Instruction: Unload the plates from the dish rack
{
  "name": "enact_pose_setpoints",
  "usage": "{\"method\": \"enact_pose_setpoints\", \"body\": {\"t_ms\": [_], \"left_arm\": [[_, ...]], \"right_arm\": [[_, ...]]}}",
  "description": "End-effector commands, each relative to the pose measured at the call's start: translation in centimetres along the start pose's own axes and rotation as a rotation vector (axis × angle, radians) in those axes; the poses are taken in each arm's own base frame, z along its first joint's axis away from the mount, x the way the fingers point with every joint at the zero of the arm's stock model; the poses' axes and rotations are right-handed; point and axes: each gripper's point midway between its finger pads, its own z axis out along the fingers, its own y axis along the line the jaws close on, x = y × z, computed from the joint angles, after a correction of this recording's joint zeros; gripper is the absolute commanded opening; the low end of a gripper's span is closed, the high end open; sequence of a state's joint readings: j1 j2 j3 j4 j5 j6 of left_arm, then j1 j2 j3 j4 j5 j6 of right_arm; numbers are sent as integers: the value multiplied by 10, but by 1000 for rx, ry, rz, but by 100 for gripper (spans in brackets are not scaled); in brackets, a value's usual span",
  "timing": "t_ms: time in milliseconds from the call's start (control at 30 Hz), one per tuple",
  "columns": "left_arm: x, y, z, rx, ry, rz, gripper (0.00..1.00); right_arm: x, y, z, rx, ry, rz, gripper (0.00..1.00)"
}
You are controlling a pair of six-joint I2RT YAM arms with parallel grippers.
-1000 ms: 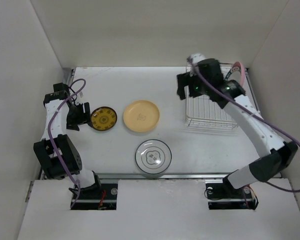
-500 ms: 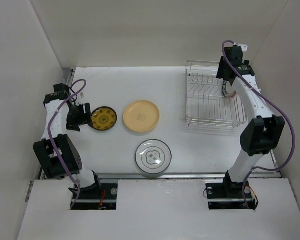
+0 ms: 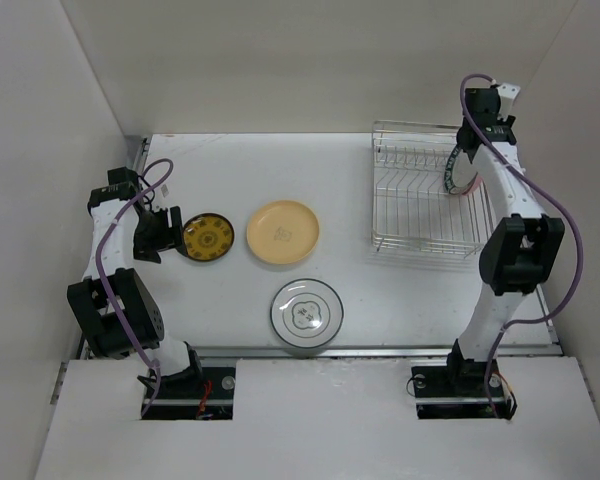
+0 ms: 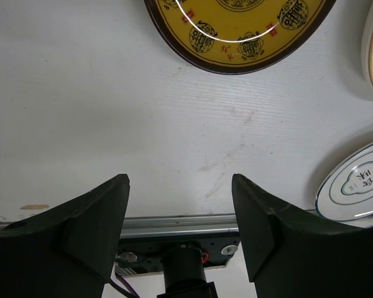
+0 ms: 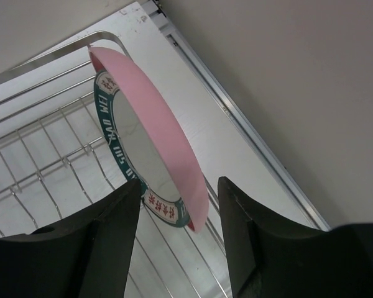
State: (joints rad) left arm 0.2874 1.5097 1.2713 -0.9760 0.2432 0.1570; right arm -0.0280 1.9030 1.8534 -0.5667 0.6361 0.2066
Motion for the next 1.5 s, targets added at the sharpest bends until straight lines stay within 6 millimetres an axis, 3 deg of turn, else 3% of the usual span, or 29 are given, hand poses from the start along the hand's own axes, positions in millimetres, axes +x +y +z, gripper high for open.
{"method": "enact_pose_setpoints", "body": {"t_ms": [0, 233, 267, 367, 733, 1000, 1133, 1200, 1333, 1433, 1467], "left_arm": [[7, -2, 0, 10, 25, 10, 64], [8, 1, 2, 1, 35, 8, 64], [8, 1, 2, 1, 35, 8, 64], [8, 1, 2, 1, 35, 8, 64], [10, -1, 1, 11, 43, 6, 64], [7, -4, -3, 19, 23, 10, 64], [7, -4, -3, 19, 23, 10, 65], [6, -6, -5, 28, 13, 12, 65], [2, -12, -11, 60, -9, 36, 67], [-2, -17, -21, 68, -40, 76, 73], [-2, -23, -24, 85, -39, 88, 73]], "right_arm": [[-25, 5, 11, 6, -61, 55, 58], [-27, -1, 25, 46, -62, 54, 35], [-27, -3, 25, 56, -64, 54, 23], [-42, -11, 10, 48, -103, 74, 3], [-102, -77, -51, 239, -297, 71, 0], [-123, -96, -79, 339, -385, 103, 0], [-142, -108, -118, 394, -460, 145, 0], [-162, -116, -150, 388, -539, 172, 0], [-176, -114, -202, 332, -630, 215, 0], [-172, -93, -231, 209, -664, 206, 0], [-172, -65, -245, 89, -699, 166, 0]]}}
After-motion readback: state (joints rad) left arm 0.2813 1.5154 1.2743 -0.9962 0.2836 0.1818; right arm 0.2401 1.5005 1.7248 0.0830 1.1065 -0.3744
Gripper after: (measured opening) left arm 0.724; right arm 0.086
